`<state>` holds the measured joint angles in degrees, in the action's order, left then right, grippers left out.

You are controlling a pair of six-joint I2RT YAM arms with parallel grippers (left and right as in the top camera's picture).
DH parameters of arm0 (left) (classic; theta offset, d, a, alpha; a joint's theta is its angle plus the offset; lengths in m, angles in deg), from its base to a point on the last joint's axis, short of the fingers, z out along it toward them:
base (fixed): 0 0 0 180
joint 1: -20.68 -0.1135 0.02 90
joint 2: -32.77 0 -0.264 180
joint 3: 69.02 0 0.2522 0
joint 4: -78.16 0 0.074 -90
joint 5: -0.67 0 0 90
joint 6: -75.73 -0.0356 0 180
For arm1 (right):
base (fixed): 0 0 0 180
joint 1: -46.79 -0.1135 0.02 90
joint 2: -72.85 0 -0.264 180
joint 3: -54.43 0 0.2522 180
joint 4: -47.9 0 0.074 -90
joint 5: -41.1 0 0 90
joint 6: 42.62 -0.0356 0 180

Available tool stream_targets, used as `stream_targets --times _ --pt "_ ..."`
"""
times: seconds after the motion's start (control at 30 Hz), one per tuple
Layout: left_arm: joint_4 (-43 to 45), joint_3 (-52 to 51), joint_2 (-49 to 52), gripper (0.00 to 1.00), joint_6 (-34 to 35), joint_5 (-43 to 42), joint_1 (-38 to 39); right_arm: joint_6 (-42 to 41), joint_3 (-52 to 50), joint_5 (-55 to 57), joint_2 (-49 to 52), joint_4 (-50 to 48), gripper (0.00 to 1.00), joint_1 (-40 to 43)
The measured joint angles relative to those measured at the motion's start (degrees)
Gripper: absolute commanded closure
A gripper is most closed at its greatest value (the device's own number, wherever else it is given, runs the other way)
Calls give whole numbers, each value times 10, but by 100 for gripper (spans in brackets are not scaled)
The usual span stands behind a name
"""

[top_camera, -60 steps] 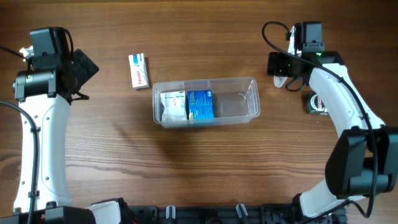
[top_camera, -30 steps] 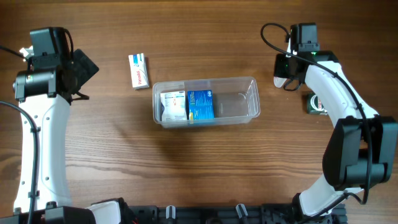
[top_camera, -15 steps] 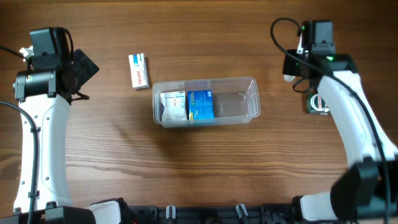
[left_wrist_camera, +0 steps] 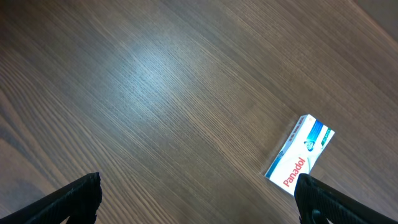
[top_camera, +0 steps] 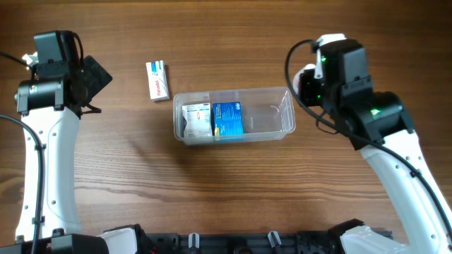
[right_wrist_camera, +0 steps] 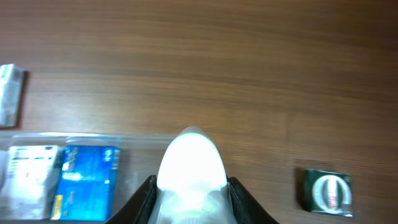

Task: Pack container
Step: 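Carry the white bottle with right gripper over the container's right end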

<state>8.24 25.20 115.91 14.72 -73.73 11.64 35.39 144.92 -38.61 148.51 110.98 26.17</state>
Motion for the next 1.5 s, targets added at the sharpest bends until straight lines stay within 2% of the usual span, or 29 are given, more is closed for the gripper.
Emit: stream_targets --times 0.3,0.87,1.5 --pt "0 0 0 0 0 0 0 -49 0 -4 98 -5 78 -70" --pt "0 0 0 0 0 0 0 -67 0 1 244 -39 77 -71" --pt "0 0 0 0 0 0 0 -77 -5 35 258 -72 72 -70"
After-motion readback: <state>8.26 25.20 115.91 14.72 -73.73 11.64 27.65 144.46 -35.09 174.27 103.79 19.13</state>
